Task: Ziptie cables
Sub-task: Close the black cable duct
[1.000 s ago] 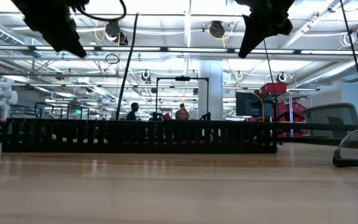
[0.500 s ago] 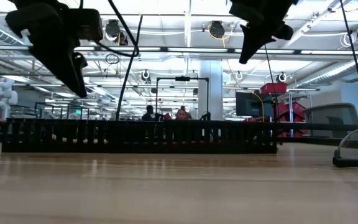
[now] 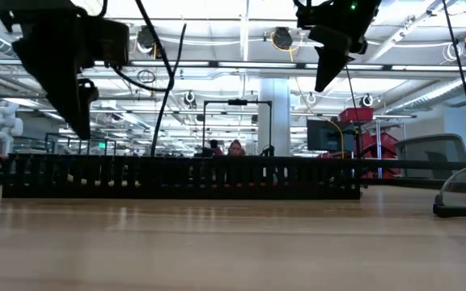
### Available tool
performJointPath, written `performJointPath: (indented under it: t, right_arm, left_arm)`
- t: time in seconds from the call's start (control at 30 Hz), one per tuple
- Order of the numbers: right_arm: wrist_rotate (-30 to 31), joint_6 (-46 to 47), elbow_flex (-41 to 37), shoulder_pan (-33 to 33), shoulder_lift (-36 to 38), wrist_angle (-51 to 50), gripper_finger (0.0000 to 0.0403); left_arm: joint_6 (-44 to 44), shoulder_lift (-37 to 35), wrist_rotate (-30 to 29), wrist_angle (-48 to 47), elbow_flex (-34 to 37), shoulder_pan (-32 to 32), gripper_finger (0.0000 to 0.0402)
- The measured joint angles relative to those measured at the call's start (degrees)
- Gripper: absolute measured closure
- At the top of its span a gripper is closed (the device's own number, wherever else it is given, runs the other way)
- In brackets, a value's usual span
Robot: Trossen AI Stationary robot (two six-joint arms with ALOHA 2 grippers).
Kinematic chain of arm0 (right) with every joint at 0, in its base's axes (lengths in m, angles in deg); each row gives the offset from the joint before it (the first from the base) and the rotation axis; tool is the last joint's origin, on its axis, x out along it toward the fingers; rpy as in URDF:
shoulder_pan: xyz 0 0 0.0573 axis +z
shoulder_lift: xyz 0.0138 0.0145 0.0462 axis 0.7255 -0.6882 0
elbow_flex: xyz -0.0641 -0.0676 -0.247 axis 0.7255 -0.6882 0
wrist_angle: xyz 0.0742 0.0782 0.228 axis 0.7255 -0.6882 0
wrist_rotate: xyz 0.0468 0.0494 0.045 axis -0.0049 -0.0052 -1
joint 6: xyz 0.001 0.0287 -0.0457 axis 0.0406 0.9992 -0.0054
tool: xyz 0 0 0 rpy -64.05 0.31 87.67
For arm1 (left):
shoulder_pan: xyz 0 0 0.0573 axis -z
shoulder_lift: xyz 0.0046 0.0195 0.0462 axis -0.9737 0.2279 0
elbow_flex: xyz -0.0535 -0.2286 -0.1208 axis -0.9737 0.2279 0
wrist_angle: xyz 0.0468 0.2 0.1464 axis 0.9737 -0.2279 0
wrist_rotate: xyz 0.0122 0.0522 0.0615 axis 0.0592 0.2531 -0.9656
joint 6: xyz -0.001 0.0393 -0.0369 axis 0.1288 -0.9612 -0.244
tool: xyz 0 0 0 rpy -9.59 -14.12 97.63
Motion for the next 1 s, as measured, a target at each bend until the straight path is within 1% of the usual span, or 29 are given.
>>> performJointPath:
  t: [0.1, 0.23, 0.33, 0.4, 0.5, 0.6, 0.7, 0.8, 0.87, 1.0]
  right_arm:
    - [-0.1, -1.2, 0.0, 0.0, 0.0, 0.0, 0.0403]
    - [-0.1, -1.3, 0.0, 0.0, 0.0, 0.1, 0.0403]
    - [-0.1, -1.2, 0.0, 0.0, 0.0, 0.1, 0.0403]
    - [-0.1, -1.2, 0.0, 0.0, 0.0, 0.1, 0.0403]
    - [0.0, -0.9, 0.0, 0.0, 0.0, 0.1, 0.0403]
    - [0.2, 0.4, 0.0, 0.0, 0.0, 0.1, 0.0403]
    - [0.2, 0.5, 0.0, 0.0, 0.0, 0.3, 0.0403]
    - [0.2, 0.5, 0.0, -0.4, 0.0, 0.5, 0.0403]
    - [0.3, 0.5, 0.0, -0.8, 0.0, 0.5, 0.0403]
    - [0.2, 0.3, 0.0, -1.5, 0.0, 0.5, 0.0403]
  left_arm:
    - [-1.9, 1.6, -2.5, -3.0, -0.7, -0.4, 0.0104]
    - [-8.0, 4.4, -7.8, -2.7, -0.9, -0.7, 0.0101]
    - [-12.3, 7.3, -8.8, -2.6, -0.9, -0.6, 0.0101]
    - [-12.1, 9.1, -8.1, -2.0, -1.0, -0.7, 0.0101]
    - [-12.0, 11.3, -4.8, -2.2, -0.8, -0.7, 0.0101]
    - [-11.6, 11.4, -3.3, -2.0, -1.0, -0.6, 0.0101]
    - [-10.7, 11.4, -3.6, -5.7, -2.5, -0.7, 0.0101]
    - [-10.7, 10.9, -6.1, -9.6, -5.1, -1.2, 0.0101]
    - [-10.1, 10.3, -6.2, -12.0, -6.6, -2.1, 0.0101]
    - [-2.4, 8.6, -5.6, -11.1, -10.2, -3.5, 0.0101]
